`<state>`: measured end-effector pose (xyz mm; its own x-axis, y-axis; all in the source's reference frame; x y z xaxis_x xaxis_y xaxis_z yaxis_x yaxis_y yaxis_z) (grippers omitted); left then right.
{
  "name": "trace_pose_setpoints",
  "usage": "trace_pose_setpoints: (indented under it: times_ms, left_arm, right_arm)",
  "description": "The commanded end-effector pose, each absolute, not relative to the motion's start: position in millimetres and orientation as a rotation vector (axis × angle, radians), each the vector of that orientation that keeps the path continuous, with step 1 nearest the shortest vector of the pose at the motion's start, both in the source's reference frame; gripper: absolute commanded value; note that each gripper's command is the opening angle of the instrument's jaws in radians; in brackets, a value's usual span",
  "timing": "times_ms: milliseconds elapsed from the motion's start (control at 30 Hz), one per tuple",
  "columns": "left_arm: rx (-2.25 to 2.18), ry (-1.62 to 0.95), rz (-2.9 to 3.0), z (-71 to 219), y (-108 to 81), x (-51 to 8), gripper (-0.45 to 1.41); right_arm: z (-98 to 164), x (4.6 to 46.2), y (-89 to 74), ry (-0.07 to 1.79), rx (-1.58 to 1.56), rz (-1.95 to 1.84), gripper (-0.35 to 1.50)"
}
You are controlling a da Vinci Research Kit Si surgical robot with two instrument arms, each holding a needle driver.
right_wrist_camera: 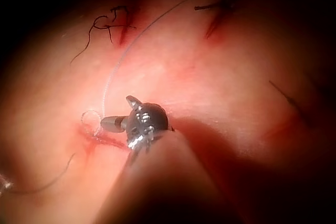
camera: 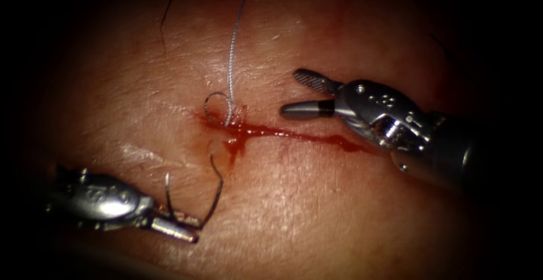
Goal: Wound Closure
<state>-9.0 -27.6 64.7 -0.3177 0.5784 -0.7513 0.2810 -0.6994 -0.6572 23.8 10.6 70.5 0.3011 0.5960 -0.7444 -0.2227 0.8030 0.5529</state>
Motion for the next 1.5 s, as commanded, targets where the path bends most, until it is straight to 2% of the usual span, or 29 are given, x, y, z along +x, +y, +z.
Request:
trace_pose_setpoints:
  times_ms: [33,567,767,833,1167,1500]
  left_arm:
    - [-1.68,-1.099,2.117,65,-28.3,-8.8,-0.45]
    - [-1.864,-0.552,2.205,51,-21.1,-5.3,-0.45]
    - [-1.905,-0.35,2.175,48,-17.9,-4.7,-0.45]
    - [-1.911,-0.281,2.154,48,-15.9,-4.3,-0.45]
    - [-1.886,-0.152,2.145,49,-13.1,-4.1,-0.45]
    - [-1.828,-0.166,2.189,58,-14.4,-3.6,-0.45]
  right_arm:
    - [71,24.5,10.1,1.145,0.384,0.556,1.21]
    - [72,24.6,6.8,1.157,0.388,0.513,1.21]
    - [70,26.1,5.5,1.175,0.389,0.468,1.2]
    - [70,27.7,4.5,1.168,0.36,0.402,1.2]
    - [69,31.2,3.7,1.111,0.241,0.341,1.16]
    - [71,34.5,1.8,1.082,0.181,0.3,1.14]
